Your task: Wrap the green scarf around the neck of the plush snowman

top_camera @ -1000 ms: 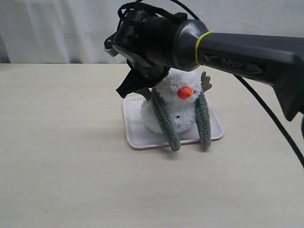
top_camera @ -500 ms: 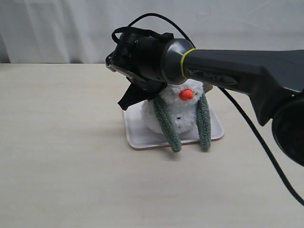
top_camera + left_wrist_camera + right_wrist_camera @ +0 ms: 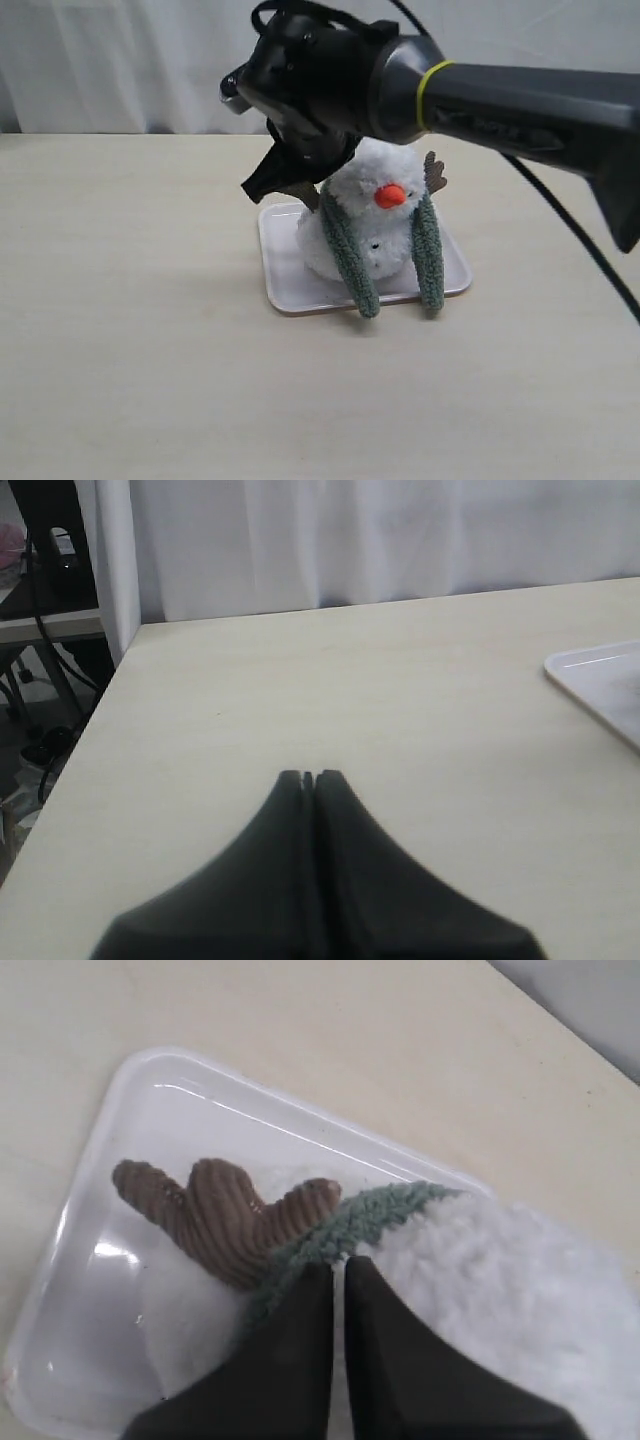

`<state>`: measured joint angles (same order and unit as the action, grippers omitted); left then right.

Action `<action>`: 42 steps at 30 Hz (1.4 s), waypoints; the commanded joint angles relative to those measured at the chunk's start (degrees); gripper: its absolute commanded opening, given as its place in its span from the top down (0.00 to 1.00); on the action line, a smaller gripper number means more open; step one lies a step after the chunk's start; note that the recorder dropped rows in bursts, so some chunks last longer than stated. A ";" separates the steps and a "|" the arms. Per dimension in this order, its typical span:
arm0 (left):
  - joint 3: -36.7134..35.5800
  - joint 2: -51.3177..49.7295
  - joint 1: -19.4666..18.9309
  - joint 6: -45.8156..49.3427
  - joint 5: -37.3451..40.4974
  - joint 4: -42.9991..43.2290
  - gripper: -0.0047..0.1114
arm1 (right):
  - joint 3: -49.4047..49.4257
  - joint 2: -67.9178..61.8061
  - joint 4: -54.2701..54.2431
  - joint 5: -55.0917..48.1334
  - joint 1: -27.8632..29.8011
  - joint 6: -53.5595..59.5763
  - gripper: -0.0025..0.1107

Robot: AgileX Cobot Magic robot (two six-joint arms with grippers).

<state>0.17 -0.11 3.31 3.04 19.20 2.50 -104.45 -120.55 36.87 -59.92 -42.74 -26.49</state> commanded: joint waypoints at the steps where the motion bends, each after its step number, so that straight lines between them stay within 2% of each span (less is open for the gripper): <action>1: -0.17 0.11 0.15 -0.14 -0.76 -0.14 0.96 | 0.20 5.22 -4.70 -0.79 -0.02 3.98 0.94; 5: -0.17 0.11 0.15 -0.14 -0.76 -0.14 0.96 | 6.26 11.50 -5.14 2.37 0.11 3.18 0.94; 8: -0.17 0.11 0.15 -0.14 -0.76 -0.14 0.96 | 14.42 17.77 -5.88 9.45 1.48 1.35 0.94; 17: -0.17 0.11 0.15 -0.14 -0.58 -0.14 0.96 | 33.69 31.84 -14.14 18.40 9.73 1.22 0.94; 19: -0.17 0.11 0.15 -0.14 -0.58 -0.14 0.96 | 36.72 33.46 -16.56 19.26 11.95 1.96 0.89; 26: -0.17 0.11 0.15 -0.14 -0.58 -0.14 0.96 | 46.81 33.75 -22.04 24.90 17.62 6.35 0.55; 28: -0.17 0.11 0.15 -0.14 -0.58 -0.14 0.96 | 49.50 32.84 -21.92 27.96 18.31 6.35 0.48; 31: -0.17 0.11 0.15 -0.14 -0.58 -0.14 0.96 | 52.29 30.71 -21.92 33.41 18.68 6.35 0.45; 37: -0.17 0.11 0.15 -0.14 -0.58 -0.14 0.96 | 52.80 24.29 -21.92 42.93 18.68 6.35 0.45; 42: -0.17 0.11 0.15 -0.14 -0.58 -0.14 0.96 | 51.28 19.10 -20.13 45.28 18.68 6.35 0.45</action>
<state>0.17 -0.11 3.31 3.04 19.20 2.50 -52.20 -99.13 15.25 -16.50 -24.28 -20.61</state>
